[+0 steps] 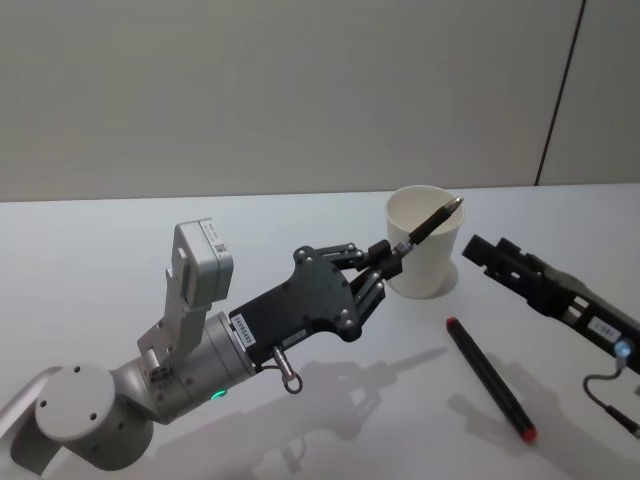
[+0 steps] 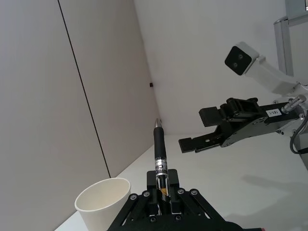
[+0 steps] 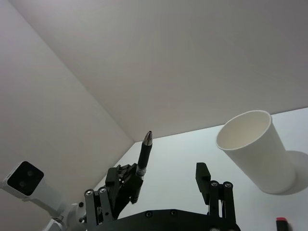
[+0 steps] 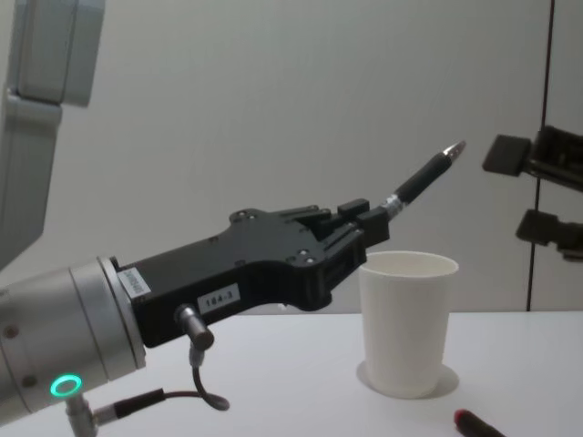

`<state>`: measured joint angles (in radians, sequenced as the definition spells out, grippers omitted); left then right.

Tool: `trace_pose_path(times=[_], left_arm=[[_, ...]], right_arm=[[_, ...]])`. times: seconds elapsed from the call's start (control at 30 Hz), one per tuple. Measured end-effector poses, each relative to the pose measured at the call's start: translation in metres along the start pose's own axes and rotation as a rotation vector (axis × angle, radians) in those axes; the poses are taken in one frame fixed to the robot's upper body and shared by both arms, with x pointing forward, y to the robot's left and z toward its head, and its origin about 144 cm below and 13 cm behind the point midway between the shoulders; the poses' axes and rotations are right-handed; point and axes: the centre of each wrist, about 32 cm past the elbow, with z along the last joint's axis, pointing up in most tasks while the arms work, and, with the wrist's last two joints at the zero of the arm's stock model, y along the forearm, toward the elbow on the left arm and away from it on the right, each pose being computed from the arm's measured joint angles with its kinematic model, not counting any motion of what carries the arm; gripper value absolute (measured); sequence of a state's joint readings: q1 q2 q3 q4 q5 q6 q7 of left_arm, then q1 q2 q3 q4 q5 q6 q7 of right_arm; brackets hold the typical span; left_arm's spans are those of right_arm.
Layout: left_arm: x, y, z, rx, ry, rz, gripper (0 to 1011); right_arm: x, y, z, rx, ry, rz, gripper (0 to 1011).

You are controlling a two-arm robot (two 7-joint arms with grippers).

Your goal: Place the pen into the pen holder.

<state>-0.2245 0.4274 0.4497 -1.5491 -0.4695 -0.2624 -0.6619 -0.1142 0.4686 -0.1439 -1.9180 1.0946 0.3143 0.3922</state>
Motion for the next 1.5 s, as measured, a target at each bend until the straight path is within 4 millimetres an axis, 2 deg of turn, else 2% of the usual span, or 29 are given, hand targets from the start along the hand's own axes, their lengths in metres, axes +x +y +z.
trace_pose_path(times=[0.9,1.5], left_arm=[[0.0,0.0,0.0,0.0,0.0,0.0,139],[0.0,0.0,0.0,0.0,0.0,0.0,139]], right_arm=[[0.004,0.048,-0.016,-0.007,0.03,0.033,1002],[0.007,0.066,-0.021,0.005,0.022,0.081,1002]])
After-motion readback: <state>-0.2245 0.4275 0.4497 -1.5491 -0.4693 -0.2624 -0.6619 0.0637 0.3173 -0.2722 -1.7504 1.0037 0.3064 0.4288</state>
